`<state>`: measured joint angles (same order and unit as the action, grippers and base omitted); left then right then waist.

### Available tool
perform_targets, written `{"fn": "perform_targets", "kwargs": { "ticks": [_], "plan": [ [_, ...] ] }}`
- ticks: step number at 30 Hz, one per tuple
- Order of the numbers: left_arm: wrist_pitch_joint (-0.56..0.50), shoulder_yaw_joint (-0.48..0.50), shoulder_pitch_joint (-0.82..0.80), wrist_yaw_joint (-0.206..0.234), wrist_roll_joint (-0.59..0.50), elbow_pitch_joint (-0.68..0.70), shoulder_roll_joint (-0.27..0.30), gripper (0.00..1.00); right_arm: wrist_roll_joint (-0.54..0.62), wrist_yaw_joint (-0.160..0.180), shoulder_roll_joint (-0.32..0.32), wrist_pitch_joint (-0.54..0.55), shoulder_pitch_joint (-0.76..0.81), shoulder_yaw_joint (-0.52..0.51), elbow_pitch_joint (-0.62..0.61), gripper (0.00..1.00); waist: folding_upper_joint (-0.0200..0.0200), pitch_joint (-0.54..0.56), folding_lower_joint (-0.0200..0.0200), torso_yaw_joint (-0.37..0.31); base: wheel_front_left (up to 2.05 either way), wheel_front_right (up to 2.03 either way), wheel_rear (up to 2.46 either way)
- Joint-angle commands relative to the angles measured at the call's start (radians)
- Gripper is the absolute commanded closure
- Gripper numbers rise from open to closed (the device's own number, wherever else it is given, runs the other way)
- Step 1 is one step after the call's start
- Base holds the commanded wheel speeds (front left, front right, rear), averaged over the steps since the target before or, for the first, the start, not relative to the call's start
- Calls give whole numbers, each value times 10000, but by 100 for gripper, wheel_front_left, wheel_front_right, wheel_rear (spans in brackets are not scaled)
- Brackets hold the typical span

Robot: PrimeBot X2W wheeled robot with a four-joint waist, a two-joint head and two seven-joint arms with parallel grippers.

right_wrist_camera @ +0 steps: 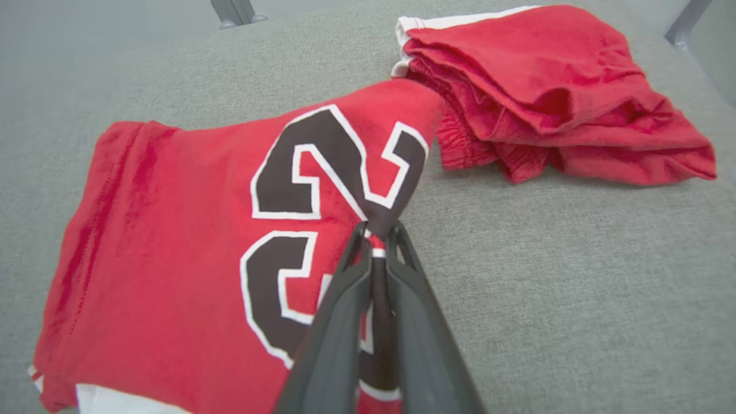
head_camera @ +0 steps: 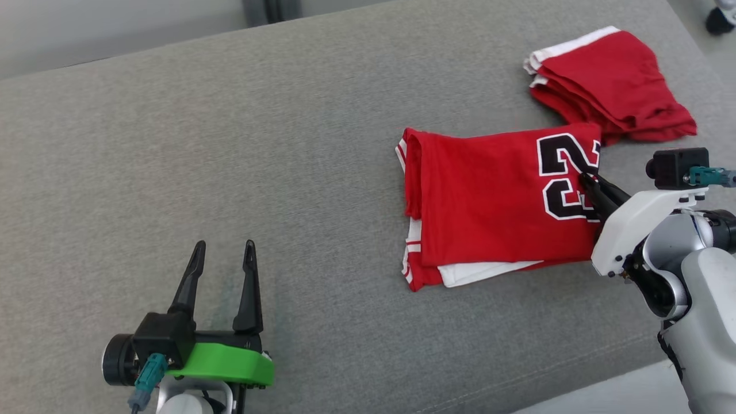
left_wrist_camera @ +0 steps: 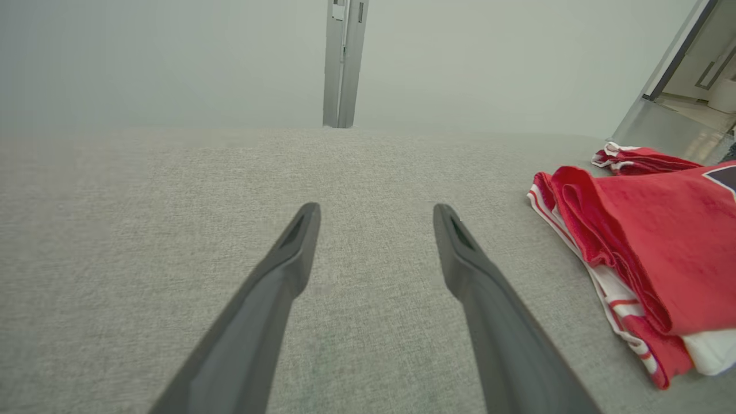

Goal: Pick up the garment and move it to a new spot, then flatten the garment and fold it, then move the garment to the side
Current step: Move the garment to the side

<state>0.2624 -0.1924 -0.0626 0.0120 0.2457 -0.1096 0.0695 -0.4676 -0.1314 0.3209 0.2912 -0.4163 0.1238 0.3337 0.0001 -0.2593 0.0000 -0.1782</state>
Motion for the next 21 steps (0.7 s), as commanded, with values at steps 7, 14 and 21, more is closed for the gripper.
{"fn": "perform_targets", "kwargs": {
  "ticks": [7, 14, 21],
  "plan": [
    [2, -71, -268, -33, 17, -231, 171, 0, 175, 18, -159, -528, -263, -49, 73, 100, -1, -475, 0, -1240, 0, 0, 0],
    [19, -168, -111, 35, 190, -374, 58, 0, 533, 18, 121, -667, -843, -49, 163, 100, -1, -151, 0, -602, 0, 0, 0],
    [24, -279, 34, 75, 341, -382, -67, 0, 1087, 18, 973, -248, -1894, -215, 298, 100, -1, 93, 0, 246, 0, 0, 0]
  ]
}}
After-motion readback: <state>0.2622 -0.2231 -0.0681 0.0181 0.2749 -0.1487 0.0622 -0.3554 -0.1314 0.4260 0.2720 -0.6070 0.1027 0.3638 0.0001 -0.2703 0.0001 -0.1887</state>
